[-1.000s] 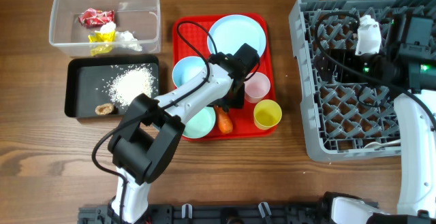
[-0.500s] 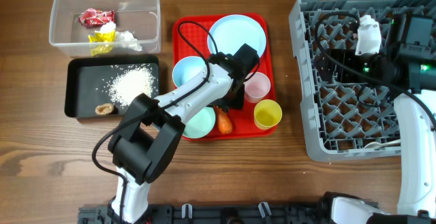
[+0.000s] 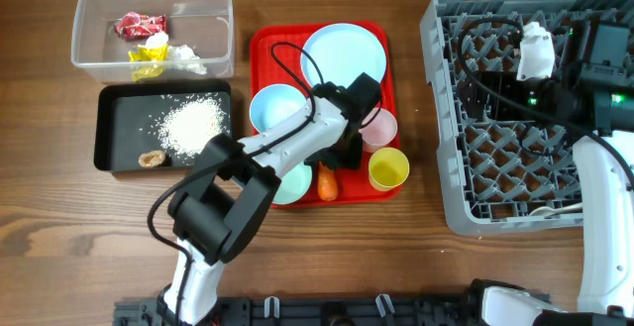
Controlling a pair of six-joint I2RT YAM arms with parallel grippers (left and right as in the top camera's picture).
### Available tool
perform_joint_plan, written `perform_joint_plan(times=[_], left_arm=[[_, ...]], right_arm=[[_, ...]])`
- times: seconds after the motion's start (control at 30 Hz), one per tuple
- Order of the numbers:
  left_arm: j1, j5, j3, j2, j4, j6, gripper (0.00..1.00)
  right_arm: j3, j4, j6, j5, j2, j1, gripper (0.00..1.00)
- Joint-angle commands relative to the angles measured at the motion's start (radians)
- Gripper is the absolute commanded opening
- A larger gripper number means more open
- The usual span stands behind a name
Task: Sort waste into correct bins and load items into the dishwasher rack
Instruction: 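Grasp the carrot with the left gripper and lift it, then carry the carrot left and lay it on the black tray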
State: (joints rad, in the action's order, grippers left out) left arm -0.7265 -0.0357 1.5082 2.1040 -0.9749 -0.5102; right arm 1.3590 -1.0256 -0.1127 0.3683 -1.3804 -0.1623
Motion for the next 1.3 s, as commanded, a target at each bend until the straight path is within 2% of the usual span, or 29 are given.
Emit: perform_joint_plan(times=[0.0, 0.03, 0.17, 0.23, 0.37, 0.8, 0.9, 1.03, 1.13, 1.27], left_arm=[[-0.001, -0.02, -0.007, 0.017, 0.003, 0.007, 0.61], [-0.001, -0.02, -0.006, 0.017, 0.003, 0.009, 0.56], [-0.001, -0.02, -0.006, 0.017, 0.002, 0.009, 0.25], [-0.001, -0.02, -0.006, 0.016, 0.001, 0.009, 0.14], [0.005, -0.02, 0.007, 0.016, -0.026, 0.009, 0.05], [0.098, -0.01, 0.321, -0.105, -0.296, 0.114, 0.04], [0.14, 0.073, 0.358, -0.147, -0.33, 0.114, 0.04], [0.233, 0.183, 0.358, -0.187, -0.367, 0.114, 0.04], [0.355, 0.249, 0.356, -0.185, -0.402, 0.114, 0.04], [0.489, 0.261, 0.354, -0.185, -0.414, 0.113, 0.04]], right_arm=[[0.0, 0.001, 0.008, -0.01, -0.006, 0.004, 1.0], [0.0, 0.0, 0.008, -0.01, -0.006, 0.004, 1.0], [0.0, 0.0, 0.008, -0.011, -0.006, 0.004, 1.0], [0.0, 0.0, 0.008, -0.011, -0.006, 0.004, 1.0], [0.0, 0.0, 0.008, -0.01, -0.006, 0.004, 1.0], [0.0, 0.006, 0.008, -0.01, -0.006, 0.004, 1.0], [0.0, 0.01, 0.008, -0.01, -0.006, 0.004, 1.0], [0.0, 0.011, 0.008, -0.01, -0.006, 0.004, 1.0], [0.0, 0.011, 0.008, -0.01, -0.006, 0.004, 1.0], [0.0, 0.01, 0.008, -0.01, -0.006, 0.004, 1.0]])
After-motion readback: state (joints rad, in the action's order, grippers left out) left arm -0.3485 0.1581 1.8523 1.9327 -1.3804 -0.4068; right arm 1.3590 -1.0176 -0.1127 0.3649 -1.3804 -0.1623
